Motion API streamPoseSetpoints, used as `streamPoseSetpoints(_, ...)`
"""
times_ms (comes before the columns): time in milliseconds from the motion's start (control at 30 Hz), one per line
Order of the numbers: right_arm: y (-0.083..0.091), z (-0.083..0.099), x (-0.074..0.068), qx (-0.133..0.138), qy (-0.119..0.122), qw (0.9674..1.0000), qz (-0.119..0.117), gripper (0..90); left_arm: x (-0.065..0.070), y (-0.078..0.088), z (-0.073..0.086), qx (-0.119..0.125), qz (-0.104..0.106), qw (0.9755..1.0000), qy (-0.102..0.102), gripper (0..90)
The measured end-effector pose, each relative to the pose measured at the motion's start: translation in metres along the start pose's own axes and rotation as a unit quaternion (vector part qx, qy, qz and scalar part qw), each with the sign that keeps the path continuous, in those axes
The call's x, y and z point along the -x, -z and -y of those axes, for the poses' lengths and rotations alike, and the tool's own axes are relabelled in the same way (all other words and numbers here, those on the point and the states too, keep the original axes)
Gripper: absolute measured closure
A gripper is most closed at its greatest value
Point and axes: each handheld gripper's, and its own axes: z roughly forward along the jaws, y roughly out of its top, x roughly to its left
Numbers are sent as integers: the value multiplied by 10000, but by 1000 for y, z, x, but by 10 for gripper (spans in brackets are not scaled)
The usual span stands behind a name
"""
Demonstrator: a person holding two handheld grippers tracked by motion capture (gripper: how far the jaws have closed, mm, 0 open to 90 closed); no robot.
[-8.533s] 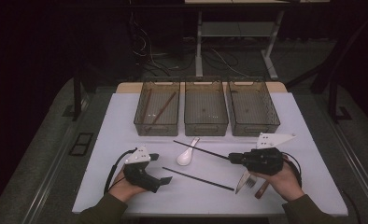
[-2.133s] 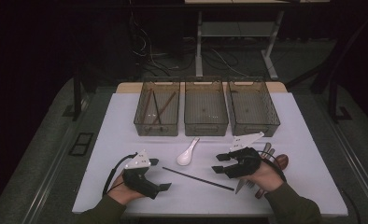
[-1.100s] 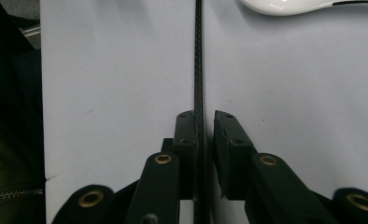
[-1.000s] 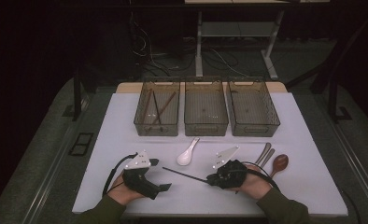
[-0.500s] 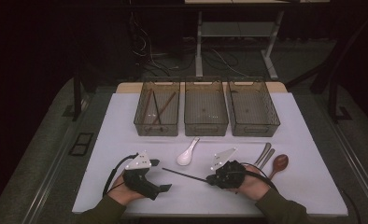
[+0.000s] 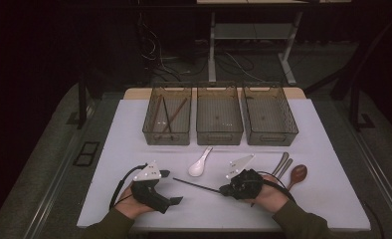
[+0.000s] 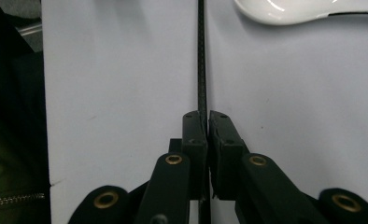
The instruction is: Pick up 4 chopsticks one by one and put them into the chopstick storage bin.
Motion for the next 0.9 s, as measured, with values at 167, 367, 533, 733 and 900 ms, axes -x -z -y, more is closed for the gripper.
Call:
streamPoseSetpoints(167, 6, 0, 2, 130, 0, 9999, -15, 853, 0, 0, 0, 1, 2, 10000, 2, 0)
streamPoseSetpoints(367, 15, -1, 5, 399, -72, 9992, -47, 853, 0, 0, 0, -4, 3, 10000, 2, 0)
streamPoseSetpoints(533, 21, -1, 7, 526, -142, 9985, -33, 853, 0, 0, 0, -8, 6, 10000, 2, 0)
streamPoseSetpoints(733, 29, -1, 9, 743, -333, 9967, -75, 853, 0, 0, 0, -9, 9, 10000, 3, 0)
streamPoseSetpoints(900, 37, -2, 12, 902, -378, 9952, -59, 853, 0, 0, 0, -2, 8, 10000, 2, 0)
